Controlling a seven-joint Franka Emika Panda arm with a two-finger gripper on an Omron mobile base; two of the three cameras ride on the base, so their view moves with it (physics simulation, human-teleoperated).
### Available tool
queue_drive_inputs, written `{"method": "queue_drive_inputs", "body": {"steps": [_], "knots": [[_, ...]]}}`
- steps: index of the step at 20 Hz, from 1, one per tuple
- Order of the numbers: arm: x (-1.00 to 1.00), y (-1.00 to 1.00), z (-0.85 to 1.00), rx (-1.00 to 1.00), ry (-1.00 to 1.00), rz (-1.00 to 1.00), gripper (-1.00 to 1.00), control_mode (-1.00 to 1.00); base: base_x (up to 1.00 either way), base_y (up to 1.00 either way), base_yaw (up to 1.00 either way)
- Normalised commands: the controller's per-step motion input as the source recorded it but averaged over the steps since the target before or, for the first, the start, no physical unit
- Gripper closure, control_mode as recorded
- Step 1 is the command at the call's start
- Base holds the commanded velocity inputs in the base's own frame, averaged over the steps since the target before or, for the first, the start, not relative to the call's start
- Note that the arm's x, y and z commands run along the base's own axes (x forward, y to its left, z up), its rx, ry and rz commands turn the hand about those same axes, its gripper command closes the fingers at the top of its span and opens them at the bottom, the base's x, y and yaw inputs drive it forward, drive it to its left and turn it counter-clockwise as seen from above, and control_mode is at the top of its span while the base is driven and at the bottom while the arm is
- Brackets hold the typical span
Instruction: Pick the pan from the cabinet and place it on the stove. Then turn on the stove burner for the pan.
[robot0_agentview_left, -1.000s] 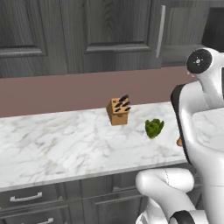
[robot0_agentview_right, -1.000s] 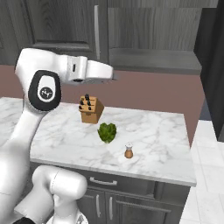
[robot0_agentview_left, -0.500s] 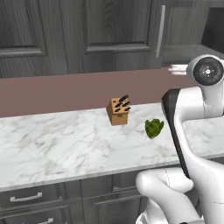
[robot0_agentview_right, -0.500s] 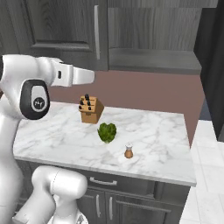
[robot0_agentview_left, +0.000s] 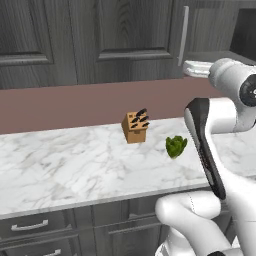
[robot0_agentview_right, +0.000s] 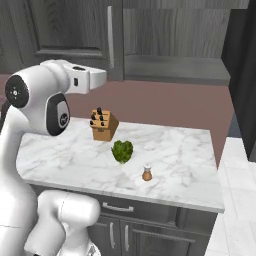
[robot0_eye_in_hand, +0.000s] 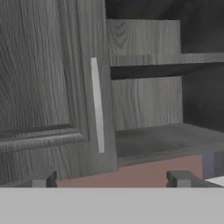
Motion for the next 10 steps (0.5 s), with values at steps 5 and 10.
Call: {"method": "queue_drive_inputs", "body": {"steps": [5,10], "knots": [[0.38,0.00,0.33,0.05,-0.16,0.24,-1.00,-1.00,0.00,0.00,0.00],[0.37,0.09,0.16,-0.01,-0.10,0.20,-1.00,-1.00,0.00,0.00,0.00]]}}
